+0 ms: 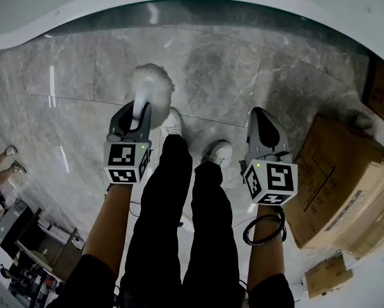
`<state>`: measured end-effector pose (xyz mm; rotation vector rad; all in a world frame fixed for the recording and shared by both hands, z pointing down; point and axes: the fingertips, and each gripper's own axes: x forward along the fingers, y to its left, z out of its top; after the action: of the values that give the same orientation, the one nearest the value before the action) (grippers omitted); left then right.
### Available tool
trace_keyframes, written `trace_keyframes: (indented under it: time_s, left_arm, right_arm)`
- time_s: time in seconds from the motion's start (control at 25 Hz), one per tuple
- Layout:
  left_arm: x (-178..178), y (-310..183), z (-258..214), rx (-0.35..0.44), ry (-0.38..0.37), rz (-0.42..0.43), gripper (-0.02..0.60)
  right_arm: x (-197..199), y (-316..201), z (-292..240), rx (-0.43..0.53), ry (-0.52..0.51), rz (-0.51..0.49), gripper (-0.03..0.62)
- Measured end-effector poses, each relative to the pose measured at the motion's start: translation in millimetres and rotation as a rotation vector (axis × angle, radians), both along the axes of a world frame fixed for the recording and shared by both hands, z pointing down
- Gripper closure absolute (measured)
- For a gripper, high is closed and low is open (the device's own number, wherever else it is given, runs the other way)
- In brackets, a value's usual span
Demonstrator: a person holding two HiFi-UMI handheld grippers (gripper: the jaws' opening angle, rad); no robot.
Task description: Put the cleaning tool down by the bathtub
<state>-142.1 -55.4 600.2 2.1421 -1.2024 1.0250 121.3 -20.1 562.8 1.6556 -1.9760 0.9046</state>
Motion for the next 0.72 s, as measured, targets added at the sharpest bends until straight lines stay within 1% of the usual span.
trace_keyframes:
  time_s: [0.32, 0.48, 0.72]
  left_arm:
    - [2, -5, 38, 0.001, -0.009, 0.005, 0.497]
    - [-2, -13, 57, 0.038, -0.013, 0.003, 0.497]
    - [-4, -18, 92, 0.037, -0.017, 0.01, 0.497]
  right_arm:
    - [5, -2, 40, -0.009, 0.001, -0.007, 0.571]
    - [4, -3, 62, -0.014, 0.0, -0.012, 0.571]
    - [-3, -5, 96, -0.023, -0.002, -0.029, 0.571]
